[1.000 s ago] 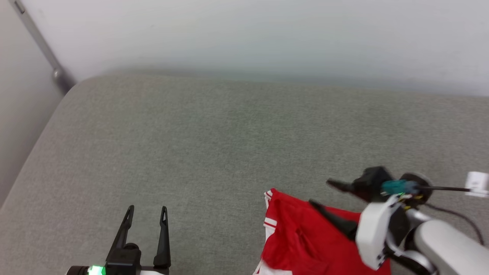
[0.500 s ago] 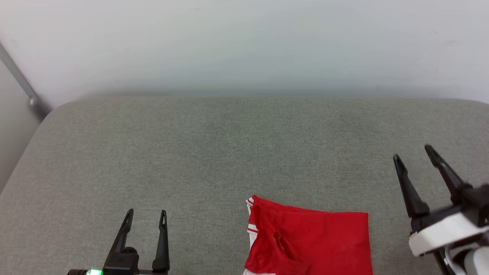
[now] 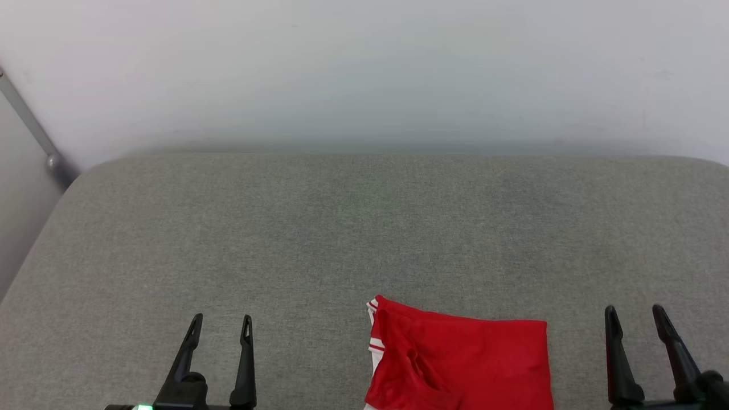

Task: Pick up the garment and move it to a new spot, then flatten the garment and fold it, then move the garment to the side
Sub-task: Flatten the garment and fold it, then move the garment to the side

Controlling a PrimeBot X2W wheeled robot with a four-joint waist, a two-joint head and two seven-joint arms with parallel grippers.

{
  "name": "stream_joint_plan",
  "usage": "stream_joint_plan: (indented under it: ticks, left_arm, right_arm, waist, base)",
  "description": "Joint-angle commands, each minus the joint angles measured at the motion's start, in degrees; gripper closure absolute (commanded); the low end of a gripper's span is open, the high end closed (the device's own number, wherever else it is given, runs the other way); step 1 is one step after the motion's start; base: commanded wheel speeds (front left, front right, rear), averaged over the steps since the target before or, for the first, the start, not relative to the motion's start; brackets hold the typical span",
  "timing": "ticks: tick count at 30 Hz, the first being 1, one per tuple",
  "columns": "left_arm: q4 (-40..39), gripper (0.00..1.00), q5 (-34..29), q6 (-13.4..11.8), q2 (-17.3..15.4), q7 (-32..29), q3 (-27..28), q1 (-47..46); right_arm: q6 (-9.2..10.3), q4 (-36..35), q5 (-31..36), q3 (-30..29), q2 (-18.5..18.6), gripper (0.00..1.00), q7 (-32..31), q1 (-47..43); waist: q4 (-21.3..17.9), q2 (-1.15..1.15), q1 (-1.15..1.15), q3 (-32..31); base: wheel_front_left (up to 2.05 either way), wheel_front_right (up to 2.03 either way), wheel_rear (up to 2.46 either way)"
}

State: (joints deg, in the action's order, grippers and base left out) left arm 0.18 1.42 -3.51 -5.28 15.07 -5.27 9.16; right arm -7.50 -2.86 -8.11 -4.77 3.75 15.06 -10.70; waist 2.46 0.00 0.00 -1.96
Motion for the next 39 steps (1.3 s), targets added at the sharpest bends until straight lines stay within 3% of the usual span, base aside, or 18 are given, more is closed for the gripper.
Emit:
stream_joint_plan:
  ticks: [1,12,21,27,33,39]
  left_arm:
    - [-0.4,0.0,0.2,0.2,0.0,0.1,0.1,0.8]
    - [-1.3,0.0,0.0,0.2,0.6,0.1,0.2,1.9]
    - [-1.2,0.0,0.0,0.3,0.9,0.1,0.6,1.8]
    - [-1.0,0.0,0.1,0.4,1.2,0.1,0.5,1.4]
    - [-1.2,0.0,0.0,0.7,1.3,0.1,0.6,1.2]
    - [-1.4,0.0,0.0,0.9,1.3,0.1,0.9,0.9]
  right_arm:
    - [0.02,-0.7,-0.4,-0.2,-0.4,0.0,0.1,-1.2]
    - [0.02,-1.1,-3.2,0.0,-1.0,0.0,0.1,-5.1]
    - [0.02,-4.2,-0.6,-2.7,-1.0,0.0,0.1,0.5]
    - [0.02,-8.4,1.2,-2.2,4.3,0.0,-0.9,9.6]
    - [0.02,-10.0,-2.3,1.7,13.5,0.0,-13.4,17.2]
    - [0.03,-7.5,-15.3,8.6,22.2,0.0,-37.6,18.9]
  waist:
    - [0.1,0.0,0.0,-0.2]
    - [0.3,0.0,0.0,-0.8]
    - [0.4,0.0,0.0,-0.5]
    - [0.6,0.0,0.0,-0.1]
    - [1.0,0.0,0.0,0.5]
    - [1.3,0.0,0.0,1.4]
  base:
    - [0.0,0.0,0.0]
    - [0.0,0.0,0.0]
    - [0.0,0.0,0.0]
    - [0.0,0.0,0.0]
    - [0.0,0.0,0.0]
    - [0.0,0.0,0.0]
